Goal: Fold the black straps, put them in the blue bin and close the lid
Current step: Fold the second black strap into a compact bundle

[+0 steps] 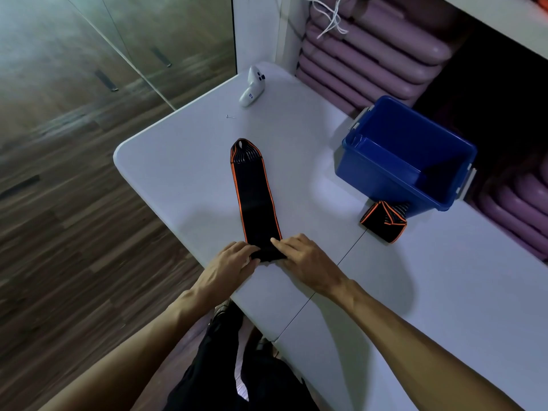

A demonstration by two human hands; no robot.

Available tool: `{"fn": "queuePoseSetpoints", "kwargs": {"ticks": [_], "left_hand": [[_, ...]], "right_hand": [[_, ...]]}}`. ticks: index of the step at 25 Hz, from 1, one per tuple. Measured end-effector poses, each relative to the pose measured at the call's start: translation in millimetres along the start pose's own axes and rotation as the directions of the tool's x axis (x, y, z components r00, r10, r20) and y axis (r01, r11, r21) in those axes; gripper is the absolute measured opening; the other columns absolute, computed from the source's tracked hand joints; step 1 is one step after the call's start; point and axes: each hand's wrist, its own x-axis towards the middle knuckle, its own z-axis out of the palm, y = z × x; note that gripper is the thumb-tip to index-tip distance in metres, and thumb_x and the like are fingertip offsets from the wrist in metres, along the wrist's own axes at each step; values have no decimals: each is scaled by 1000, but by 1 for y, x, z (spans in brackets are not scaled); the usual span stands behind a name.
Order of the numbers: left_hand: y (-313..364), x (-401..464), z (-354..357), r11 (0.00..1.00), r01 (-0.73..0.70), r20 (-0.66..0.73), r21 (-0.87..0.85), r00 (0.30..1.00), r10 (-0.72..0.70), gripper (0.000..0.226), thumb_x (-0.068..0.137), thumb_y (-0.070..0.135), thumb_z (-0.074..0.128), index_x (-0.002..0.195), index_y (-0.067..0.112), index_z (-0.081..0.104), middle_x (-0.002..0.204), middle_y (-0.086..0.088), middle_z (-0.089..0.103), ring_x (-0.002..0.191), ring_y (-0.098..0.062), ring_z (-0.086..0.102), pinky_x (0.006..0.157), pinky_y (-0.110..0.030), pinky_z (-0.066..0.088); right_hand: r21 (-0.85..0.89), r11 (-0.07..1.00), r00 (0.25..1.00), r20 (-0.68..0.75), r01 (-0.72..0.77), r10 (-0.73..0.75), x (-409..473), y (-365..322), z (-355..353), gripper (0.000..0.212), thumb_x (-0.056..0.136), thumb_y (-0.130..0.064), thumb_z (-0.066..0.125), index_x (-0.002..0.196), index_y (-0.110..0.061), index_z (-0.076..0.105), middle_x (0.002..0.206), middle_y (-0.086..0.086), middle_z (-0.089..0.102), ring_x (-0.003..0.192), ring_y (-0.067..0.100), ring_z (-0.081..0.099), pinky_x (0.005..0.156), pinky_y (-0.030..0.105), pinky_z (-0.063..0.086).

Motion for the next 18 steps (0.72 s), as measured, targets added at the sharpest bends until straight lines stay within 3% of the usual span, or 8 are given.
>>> {"fn": "queuePoseSetpoints", "kwargs": {"ticks": [3,5,7,11,15,18], "left_hand": [[-1,9,-3,987,105,-14,-125,994,-108,31,96,30,48,116,11,62,98,-6,66,86,-22,60,75,-33,49],[-2,16,-4,972,171,-49,-164,982,-181,23,96,23,52,111,11,63,91,-8,67,78,-25,62,71,-37,50],[-2,21,-4,951,235,-82,-204,963,-255,17,96,23,53,106,12,61,80,-6,68,69,-24,62,65,-40,50],[1,35,-7,918,334,-102,-212,927,-360,13,96,23,52,101,12,56,62,2,56,59,-23,54,60,-40,44],[1,38,-9,945,309,-132,-106,938,-322,10,95,24,53,99,15,53,60,0,54,60,-23,50,57,-38,43],[0,36,-9,968,217,-223,125,957,-186,7,92,20,60,96,14,60,79,-3,60,74,-24,52,57,-37,47]], "right_hand": [[225,964,990,29,-139,136,7,0,-12,34,95,-20,62,127,-9,61,110,5,68,102,19,54,86,25,46],[283,934,975,94,-220,201,19,2,-16,28,99,-28,55,122,-14,63,109,-1,67,102,13,47,85,17,38],[306,910,957,154,-281,244,32,3,-15,27,101,-30,51,116,-14,65,107,0,67,99,12,45,84,20,38],[320,861,918,142,-396,369,42,4,-6,28,99,-33,53,110,-12,69,113,4,56,106,17,42,91,27,40],[341,864,926,72,-371,369,47,3,-7,16,96,-30,59,106,-18,64,97,-7,52,95,12,48,80,24,43],[321,879,924,-25,-354,381,48,-2,-4,9,94,-31,62,96,-23,60,88,-7,56,86,12,51,72,26,49]]}}
